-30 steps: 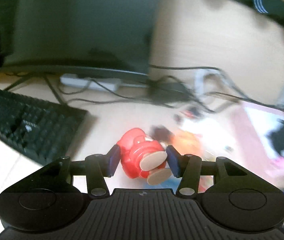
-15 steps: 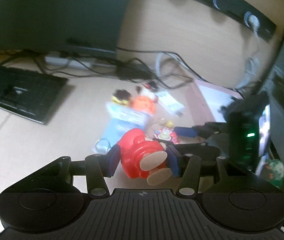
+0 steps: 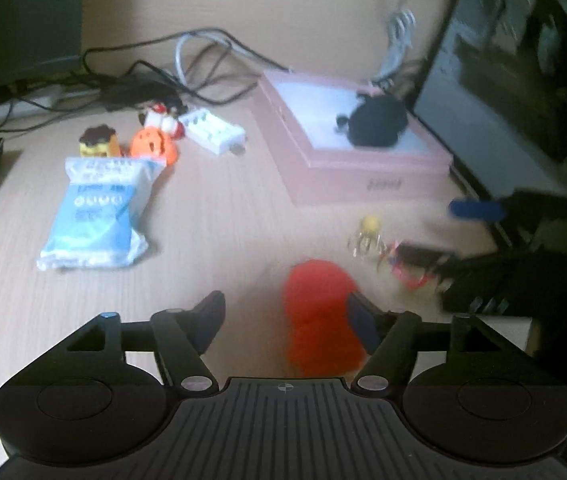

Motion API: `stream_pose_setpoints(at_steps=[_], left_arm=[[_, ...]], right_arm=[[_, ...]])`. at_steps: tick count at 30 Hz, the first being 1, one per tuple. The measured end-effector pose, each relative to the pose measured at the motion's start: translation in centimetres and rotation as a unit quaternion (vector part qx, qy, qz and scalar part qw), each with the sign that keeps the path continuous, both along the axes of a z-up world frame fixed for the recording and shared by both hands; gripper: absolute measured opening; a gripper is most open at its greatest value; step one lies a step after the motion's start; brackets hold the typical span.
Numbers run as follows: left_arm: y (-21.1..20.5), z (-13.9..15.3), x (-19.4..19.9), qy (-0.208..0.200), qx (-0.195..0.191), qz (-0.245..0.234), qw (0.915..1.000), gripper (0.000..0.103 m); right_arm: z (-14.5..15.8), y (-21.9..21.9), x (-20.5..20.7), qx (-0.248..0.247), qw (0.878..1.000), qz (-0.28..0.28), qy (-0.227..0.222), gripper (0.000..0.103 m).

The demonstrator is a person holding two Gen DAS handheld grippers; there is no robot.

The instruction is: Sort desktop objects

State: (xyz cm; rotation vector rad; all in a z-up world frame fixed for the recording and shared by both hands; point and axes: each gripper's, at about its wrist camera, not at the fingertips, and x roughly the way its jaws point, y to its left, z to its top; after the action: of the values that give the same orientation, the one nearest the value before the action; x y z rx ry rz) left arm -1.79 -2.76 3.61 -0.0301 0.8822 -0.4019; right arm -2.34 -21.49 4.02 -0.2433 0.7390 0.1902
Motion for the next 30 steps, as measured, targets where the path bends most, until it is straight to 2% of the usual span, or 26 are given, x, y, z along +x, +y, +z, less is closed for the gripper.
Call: stream_pose_setpoints(at_steps=[7, 9, 12, 16, 19, 23, 26, 30], left_arm=[[-0.7, -0.6, -0.1, 0.021, 0.003, -0.037, 0.9991, 0.089], [-1.9, -0.6, 0.0, 0.024, 0.004, -0.063, 0.9977, 0.094], [-3.9, -1.2, 0.3, 0.03, 0.005, -0.105, 0.994, 0.095], [-5.3, -1.9, 0.5, 0.017, 0.065, -0.115, 0.9911, 0.095], [-3.7, -2.0, 0.9, 0.0, 0.105, -0.087, 0.9907, 0.097], [-0.1, -1.6, 2.6, -0.012, 0.144, 0.009, 0.9895, 0.096], [2.7, -1.2, 3.6, -0.004, 0.138, 0.077, 0.9874, 0.096], [4.5, -1.1, 3.1, 0.005, 0.124, 0.102, 0.987, 0.096]], right_arm=[[-1.5, -1.3, -1.0, -0.004, 0.999, -0.036, 0.026, 0.084], [-1.6, -1.1, -1.3, -0.009, 0.999, -0.035, 0.023, 0.087], [-1.7, -0.9, -1.7, -0.013, 0.999, -0.041, 0.02, 0.088], [-1.8, -1.2, -2.0, -0.017, 0.998, -0.053, 0.023, 0.089], [-1.9, -1.4, -2.2, -0.018, 0.998, -0.054, 0.022, 0.09], [-2.0, -0.9, -2.0, -0.015, 0.999, -0.045, 0.02, 0.09], [-2.1, -0.2, -1.5, -0.006, 0.999, -0.027, 0.023, 0.09], [-2.7, 0.5, -0.2, 0.009, 0.999, -0.014, 0.04, 0.09]])
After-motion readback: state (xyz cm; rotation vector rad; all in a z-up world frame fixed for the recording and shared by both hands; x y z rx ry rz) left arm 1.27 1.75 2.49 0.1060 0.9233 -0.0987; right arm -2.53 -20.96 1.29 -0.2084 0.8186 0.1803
